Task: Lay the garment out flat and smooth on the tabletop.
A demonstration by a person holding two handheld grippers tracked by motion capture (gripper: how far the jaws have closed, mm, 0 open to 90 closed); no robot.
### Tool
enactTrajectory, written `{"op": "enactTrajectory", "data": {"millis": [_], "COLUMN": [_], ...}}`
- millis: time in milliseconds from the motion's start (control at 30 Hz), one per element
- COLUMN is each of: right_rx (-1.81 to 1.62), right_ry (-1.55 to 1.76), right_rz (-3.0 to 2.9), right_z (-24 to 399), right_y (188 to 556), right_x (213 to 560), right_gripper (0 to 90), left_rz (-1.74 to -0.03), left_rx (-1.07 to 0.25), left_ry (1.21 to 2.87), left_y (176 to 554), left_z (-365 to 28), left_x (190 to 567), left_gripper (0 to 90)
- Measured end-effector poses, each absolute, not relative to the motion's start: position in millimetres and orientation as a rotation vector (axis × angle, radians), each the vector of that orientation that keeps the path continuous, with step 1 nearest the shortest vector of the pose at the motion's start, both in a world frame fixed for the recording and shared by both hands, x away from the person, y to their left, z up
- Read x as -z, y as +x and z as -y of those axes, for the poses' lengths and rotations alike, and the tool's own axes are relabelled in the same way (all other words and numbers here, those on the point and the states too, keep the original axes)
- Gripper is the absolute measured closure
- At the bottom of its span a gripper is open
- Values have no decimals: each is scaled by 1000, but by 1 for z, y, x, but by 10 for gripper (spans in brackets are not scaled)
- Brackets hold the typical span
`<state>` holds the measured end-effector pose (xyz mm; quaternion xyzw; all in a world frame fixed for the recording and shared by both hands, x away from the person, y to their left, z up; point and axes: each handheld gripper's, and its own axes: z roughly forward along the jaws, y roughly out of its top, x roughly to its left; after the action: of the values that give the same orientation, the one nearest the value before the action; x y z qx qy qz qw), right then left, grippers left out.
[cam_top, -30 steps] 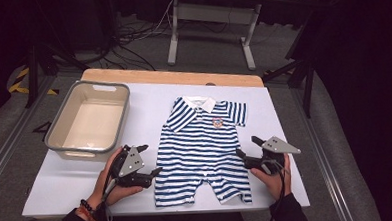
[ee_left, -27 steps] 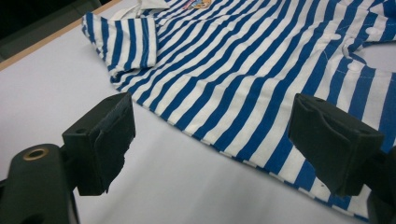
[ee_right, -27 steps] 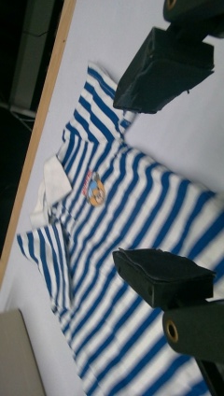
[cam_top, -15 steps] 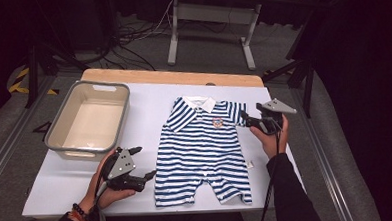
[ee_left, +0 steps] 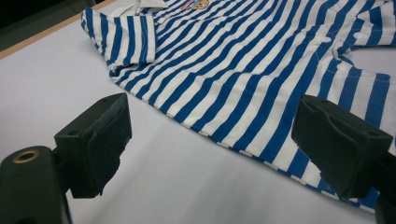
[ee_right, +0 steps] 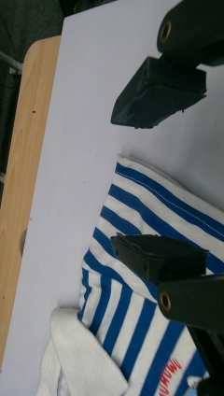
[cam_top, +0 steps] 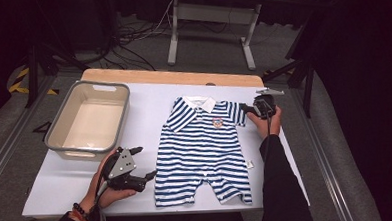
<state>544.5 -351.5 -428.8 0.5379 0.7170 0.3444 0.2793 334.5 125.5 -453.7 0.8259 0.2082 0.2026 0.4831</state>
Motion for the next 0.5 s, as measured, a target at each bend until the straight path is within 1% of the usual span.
{"op": "enactTrajectory", "data": {"millis": [267, 500], "right_rx": [-865, -874], "right_ry": [1505, 1569], "right_rz": [-1923, -1902], "right_z": [351, 354], "right_y": [563, 567], "right_x": [442, 451], "right_gripper": [429, 508], "left_rz": [-510, -512], "left_rx": [-484, -480], "left_ry": [2018, 2016], "left_y": [336, 336], "left_z": [-124, -125], "left_x": [455, 455], "left_gripper": [133, 133]}}
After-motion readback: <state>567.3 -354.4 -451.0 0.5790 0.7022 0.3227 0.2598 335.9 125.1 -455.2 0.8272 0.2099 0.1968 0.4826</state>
